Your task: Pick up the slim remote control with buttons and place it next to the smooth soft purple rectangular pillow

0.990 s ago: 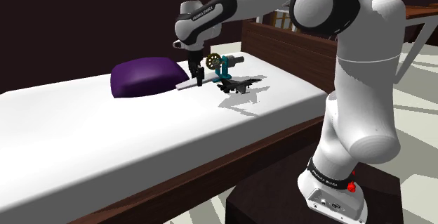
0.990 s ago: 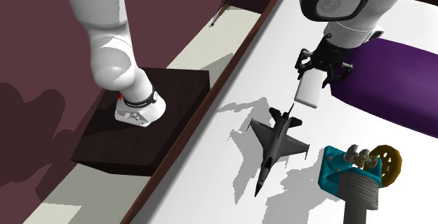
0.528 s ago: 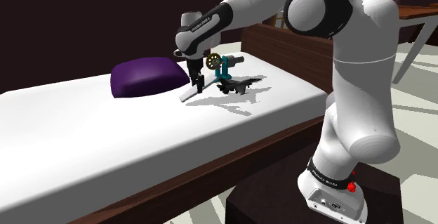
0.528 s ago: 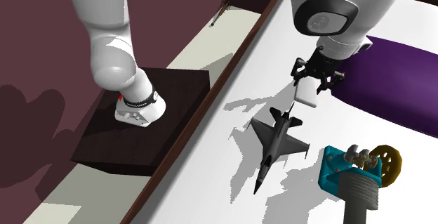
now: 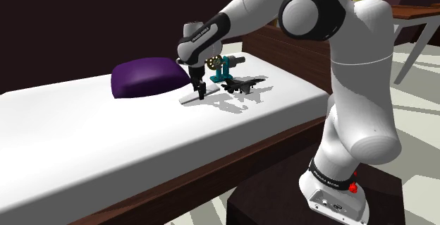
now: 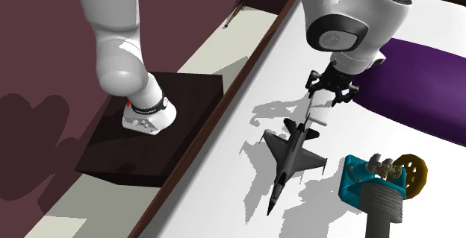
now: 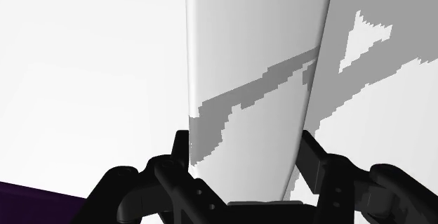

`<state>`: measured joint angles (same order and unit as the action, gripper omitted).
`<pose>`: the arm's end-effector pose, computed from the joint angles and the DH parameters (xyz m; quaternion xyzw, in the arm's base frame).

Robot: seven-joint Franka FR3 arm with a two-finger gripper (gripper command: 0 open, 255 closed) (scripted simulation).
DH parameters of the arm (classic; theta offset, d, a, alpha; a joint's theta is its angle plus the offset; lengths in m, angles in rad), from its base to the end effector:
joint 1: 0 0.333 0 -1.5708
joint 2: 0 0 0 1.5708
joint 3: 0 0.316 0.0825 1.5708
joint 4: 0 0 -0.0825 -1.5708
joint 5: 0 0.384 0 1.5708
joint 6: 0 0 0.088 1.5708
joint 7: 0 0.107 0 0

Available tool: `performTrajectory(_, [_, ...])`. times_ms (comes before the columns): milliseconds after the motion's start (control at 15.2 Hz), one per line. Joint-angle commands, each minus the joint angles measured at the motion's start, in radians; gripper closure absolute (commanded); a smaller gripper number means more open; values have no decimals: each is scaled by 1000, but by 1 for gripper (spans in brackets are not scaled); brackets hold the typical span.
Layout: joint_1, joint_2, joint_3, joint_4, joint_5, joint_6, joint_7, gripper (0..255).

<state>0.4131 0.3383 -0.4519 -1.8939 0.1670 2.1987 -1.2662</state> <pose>0.6211 -0.0029 0.3422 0.8387 0.5446 -0.0009 0.0057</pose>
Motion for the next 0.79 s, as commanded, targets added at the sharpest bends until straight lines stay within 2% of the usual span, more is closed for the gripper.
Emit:
performTrajectory(0, [1, 2, 1, -2, 1, 3, 0, 255])
performTrajectory(264, [1, 2, 1, -2, 1, 3, 0, 255])
performTrajectory(330, [1, 2, 1, -2, 1, 3, 0, 0])
performTrajectory(660, [1, 2, 1, -2, 1, 3, 0, 0])
performTrajectory(726, [4, -15, -3, 10, -9, -25, 7, 0])
